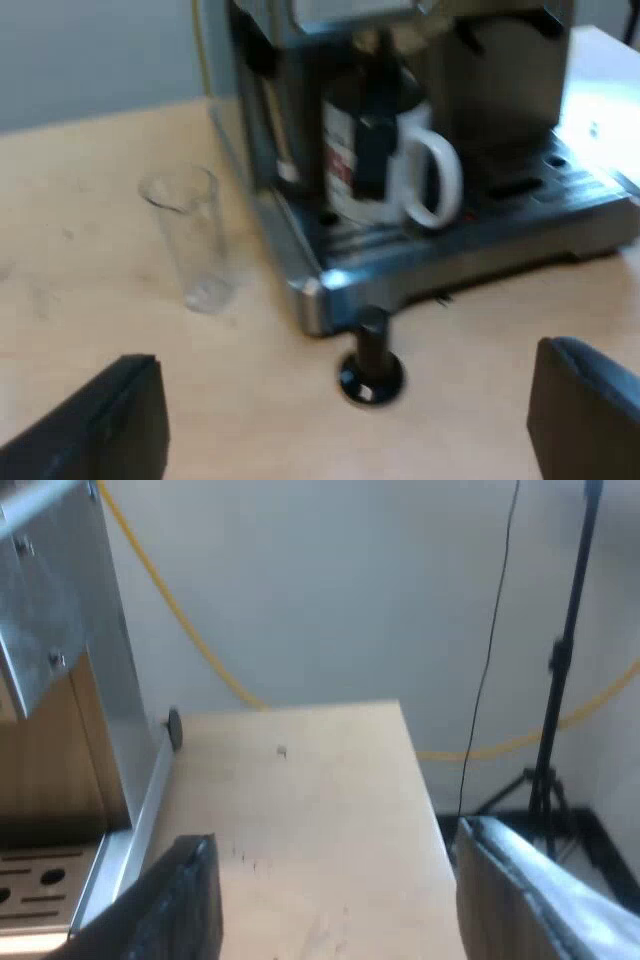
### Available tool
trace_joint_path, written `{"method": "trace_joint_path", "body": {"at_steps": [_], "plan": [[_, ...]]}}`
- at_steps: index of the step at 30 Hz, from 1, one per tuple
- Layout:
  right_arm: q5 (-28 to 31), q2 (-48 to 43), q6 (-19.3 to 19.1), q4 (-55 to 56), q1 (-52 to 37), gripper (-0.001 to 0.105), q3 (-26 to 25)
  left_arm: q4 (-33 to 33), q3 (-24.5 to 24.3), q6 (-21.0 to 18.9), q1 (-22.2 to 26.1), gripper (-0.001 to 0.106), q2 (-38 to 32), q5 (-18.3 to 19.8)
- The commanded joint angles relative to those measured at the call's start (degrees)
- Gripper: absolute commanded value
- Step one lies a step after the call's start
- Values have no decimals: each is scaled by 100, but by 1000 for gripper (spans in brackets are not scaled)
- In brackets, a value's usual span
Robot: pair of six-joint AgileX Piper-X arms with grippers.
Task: Place mug into machine
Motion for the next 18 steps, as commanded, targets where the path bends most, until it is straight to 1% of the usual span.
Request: {"method": "trace_joint_path", "body": {"at_steps": [1, 3, 4, 7, 10, 14, 16, 18], "plan": [[-130, 139, -133, -224, -20, 54, -13, -330, -12, -146, -1, 74, -194, -333], [-175, 202, -133, -222, -20, 54, -13, -382, -12, -122, -1, 74, -151, -348], [-210, 351, -133, -222, -20, 54, -13, -562, -12, -91, -1, 74, 66, -361], [-209, 667, -133, -222, -20, 54, -5, -756, -12, -15, -1, 74, 356, -361], [-209, 867, -133, -222, -20, 54, -5, -815, -12, 15, -1, 74, 652, -361], [-209, 981, -108, -222, -20, 54, 13, -911, 21, 52, -1, 74, 794, -361], [-209, 980, -77, -231, -20, 54, 86, -1020, 139, 52, -1, 74, 793, -361], [-209, 980, 38, -231, -20, 54, 187, -1020, 229, 52, -1, 74, 793, -361]]}}
